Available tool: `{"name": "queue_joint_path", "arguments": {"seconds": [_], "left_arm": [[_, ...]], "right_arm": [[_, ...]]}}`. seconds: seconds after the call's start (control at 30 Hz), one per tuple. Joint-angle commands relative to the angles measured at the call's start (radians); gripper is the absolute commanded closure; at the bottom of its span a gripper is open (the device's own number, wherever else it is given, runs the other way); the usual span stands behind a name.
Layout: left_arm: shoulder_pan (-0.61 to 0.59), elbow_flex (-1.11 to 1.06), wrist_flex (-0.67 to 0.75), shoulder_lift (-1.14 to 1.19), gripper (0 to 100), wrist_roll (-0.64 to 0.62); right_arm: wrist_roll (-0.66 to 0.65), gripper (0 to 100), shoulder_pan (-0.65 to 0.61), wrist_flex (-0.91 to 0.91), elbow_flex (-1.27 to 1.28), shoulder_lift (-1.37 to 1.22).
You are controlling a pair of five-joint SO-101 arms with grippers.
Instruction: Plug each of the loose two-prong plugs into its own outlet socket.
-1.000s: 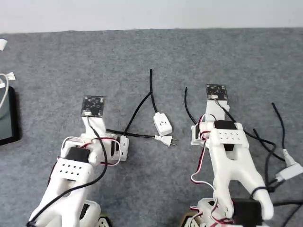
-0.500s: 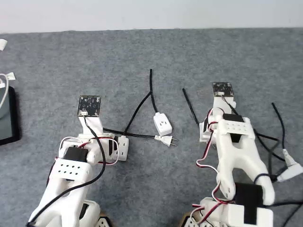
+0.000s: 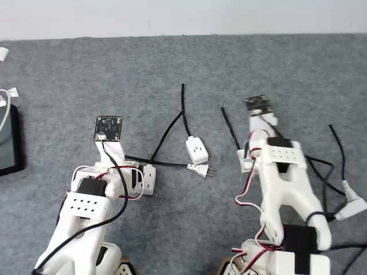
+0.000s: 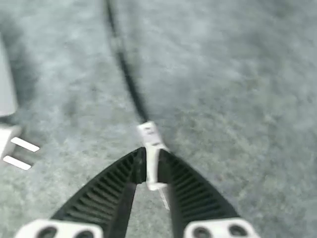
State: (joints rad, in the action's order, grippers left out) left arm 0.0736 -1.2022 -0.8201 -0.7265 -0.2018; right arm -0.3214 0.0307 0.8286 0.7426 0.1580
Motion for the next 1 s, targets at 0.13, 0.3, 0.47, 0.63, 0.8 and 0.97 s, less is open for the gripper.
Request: {"name": "queue_joint_path", "arguments": {"seconds": [0.13, 0.3, 0.47, 0.63, 0.8, 0.97], "left_arm": [[-0.008, 0.016, 0.005, -0.008, 85, -0.002], [-0.008, 0.015, 0.005, -0.006, 85, 0.000], [-0.008, 0.015, 0.005, -0.006, 85, 0.000], [-0.008, 0.010, 0.005, -0.006, 85, 0.000], [-0.008, -0.015, 0.043, -0.008, 85, 0.000], [-0.008, -0.019, 0.046, -0.011, 85, 0.000]], "right_arm": [[-0.187, 87.6, -0.065, 0.062, -0.167, -0.108], [-0.256, 87.6, -0.045, 0.163, -0.304, -0.239], [-0.342, 87.6, 0.005, 0.196, -0.362, -0.289], [-0.405, 87.6, 0.010, 0.199, -0.361, -0.315], [-0.448, 87.9, 0.008, 0.199, -0.365, -0.361], [-0.462, 88.1, -0.001, 0.222, -0.404, -0.380]]}}
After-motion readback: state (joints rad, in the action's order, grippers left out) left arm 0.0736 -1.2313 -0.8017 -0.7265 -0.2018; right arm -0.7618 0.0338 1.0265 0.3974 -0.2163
